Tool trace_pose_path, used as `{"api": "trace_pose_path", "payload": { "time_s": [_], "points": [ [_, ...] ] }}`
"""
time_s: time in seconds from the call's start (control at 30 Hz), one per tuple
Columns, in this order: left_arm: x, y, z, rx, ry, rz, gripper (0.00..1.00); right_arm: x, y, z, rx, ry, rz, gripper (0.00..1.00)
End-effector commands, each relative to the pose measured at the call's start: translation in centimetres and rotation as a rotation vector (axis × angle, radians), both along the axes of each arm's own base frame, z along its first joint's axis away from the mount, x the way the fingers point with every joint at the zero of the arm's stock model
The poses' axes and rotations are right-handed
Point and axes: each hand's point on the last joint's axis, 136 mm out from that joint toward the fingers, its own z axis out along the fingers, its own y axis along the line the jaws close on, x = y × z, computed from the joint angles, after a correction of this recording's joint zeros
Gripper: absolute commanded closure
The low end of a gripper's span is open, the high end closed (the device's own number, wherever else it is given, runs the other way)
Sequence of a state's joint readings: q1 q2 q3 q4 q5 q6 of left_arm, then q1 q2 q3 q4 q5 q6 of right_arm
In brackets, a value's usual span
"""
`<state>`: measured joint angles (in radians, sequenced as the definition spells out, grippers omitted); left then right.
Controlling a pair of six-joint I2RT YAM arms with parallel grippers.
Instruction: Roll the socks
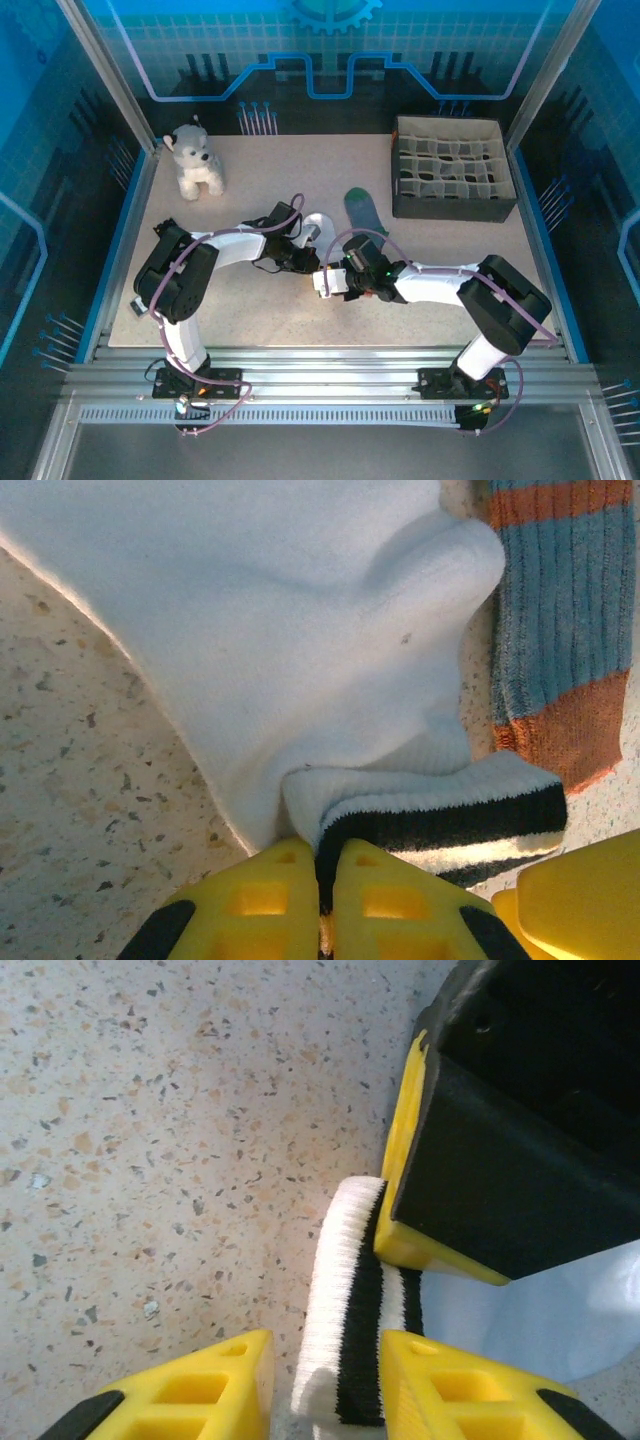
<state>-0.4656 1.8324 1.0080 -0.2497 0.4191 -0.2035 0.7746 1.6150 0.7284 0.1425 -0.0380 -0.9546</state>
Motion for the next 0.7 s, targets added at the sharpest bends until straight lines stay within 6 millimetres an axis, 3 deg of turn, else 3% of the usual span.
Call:
{"api": "trace_pose_path", "payload": {
  "time_s": [0.0, 0.37, 0.67],
  "points": [
    [-1.9, 1.4, -2.6, 0.075, 0.103, -0.010, 0.93, -0.1, -0.4, -0.7, -0.025, 0.058, 0.001, 0.66],
    [-2.1, 1.4, -2.6, 0.072, 0.112, -0.011, 0.93, 1.0, -1.2, -2.1, -0.092, 0.046, -0.025, 0.63],
    [-2.2, 1.4, -2.6, 0.071, 0.117, -0.015, 0.93, 2.3, -1.3, -1.8, -0.092, -0.010, -0.062, 0.61]
  ]
}}
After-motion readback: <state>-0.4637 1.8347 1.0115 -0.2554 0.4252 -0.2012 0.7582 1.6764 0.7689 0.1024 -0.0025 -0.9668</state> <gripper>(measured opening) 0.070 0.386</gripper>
